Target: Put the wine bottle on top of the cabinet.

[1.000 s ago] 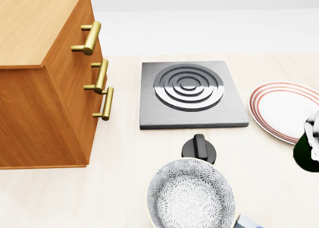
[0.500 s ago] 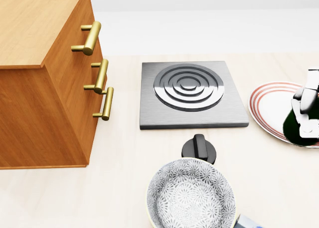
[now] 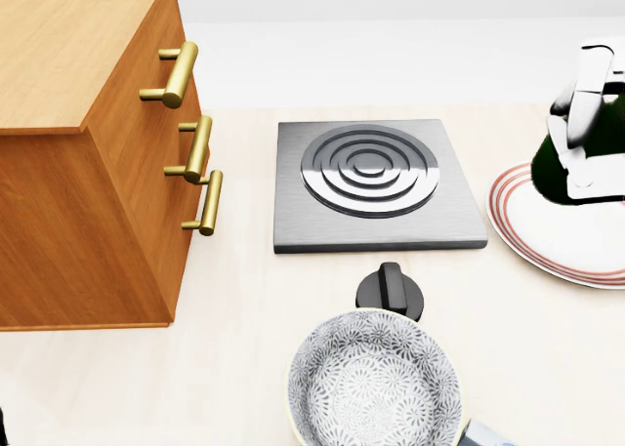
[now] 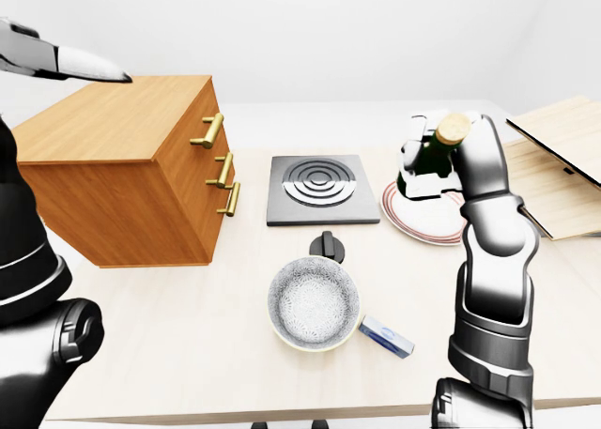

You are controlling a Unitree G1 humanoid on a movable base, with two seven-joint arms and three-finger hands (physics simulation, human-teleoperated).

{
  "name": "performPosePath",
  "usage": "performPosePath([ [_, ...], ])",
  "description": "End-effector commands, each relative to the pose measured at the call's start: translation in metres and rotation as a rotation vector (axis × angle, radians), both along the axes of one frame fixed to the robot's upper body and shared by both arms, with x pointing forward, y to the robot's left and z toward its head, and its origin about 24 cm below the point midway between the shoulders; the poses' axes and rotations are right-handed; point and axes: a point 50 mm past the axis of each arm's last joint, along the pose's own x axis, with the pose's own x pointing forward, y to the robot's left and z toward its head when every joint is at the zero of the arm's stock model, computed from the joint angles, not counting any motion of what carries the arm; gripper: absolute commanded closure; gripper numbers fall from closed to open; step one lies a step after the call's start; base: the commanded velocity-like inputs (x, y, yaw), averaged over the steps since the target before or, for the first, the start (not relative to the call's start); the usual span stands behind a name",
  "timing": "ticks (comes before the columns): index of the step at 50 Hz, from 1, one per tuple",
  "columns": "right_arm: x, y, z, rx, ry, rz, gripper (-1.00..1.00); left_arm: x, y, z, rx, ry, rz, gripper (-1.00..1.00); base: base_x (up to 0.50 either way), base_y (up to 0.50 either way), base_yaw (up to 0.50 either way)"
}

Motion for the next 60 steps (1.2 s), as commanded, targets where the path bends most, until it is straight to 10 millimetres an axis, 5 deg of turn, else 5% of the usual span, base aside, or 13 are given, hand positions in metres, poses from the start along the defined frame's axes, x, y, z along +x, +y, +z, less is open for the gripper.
performPosePath([
  [1,0.000,0.014,0.036,0.031,-0.155,0.052,1.00,0.018,-0.035,0.007,0.035,0.037,-0.087,-1.00,0.00,0.00,0.00],
  [12,-0.001,0.033,0.068,-0.031,-0.251,0.115,1.00,0.025,-0.044,-0.016,0.012,0.103,-0.121,-1.00,0.00,0.00,0.00],
  [26,-0.001,0.041,0.080,-0.028,-0.292,0.153,1.00,0.027,-0.061,-0.042,-0.014,0.168,-0.177,-1.00,0.00,0.00,0.00],
  [38,-0.009,0.018,0.081,0.211,-0.346,0.214,1.00,0.026,-0.069,-0.046,0.000,0.176,-0.191,-1.00,0.00,0.00,0.00],
  [60,-0.005,0.000,0.064,0.401,-0.304,0.221,1.00,0.028,-0.082,-0.053,0.001,0.200,-0.222,-1.00,0.00,0.00,0.00],
])
